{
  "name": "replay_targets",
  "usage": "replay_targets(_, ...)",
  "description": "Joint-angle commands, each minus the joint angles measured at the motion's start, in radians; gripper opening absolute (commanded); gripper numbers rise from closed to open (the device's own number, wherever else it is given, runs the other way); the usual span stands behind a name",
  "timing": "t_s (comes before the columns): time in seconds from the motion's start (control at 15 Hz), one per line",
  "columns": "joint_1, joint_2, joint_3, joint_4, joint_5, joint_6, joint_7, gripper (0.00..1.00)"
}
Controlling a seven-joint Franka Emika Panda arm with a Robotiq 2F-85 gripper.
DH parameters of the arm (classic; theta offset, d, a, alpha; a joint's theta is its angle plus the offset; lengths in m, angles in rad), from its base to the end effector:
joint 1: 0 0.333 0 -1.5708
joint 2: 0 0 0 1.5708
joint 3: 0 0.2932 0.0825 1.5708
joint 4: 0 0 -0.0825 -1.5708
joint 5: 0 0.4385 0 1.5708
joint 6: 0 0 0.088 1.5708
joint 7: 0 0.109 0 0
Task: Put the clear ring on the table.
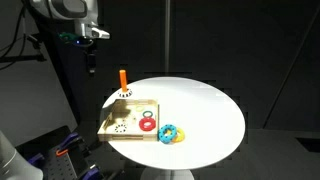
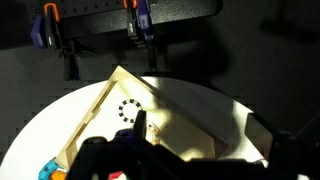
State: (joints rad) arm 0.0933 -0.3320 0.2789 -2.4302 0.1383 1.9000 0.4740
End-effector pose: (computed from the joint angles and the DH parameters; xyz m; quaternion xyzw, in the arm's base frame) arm 0.4343 0.1757 0.3575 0.9903 -0.0915 -0.1017 0.0252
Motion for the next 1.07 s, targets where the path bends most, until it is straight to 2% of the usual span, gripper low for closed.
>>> replay_targets(0.0, 0.015, 0.001, -0.014, 0.002, -0.005, -0.002, 0.004, 1.00)
replay_targets(0.4, -0.012, 0.065, -0.020, 0.025, -0.058, 0.052, 0.039, 1.00)
replay_targets(1.0, -0.045, 0.212, -0.083, 0.005, -0.181, 0.359, 0.131, 1.00)
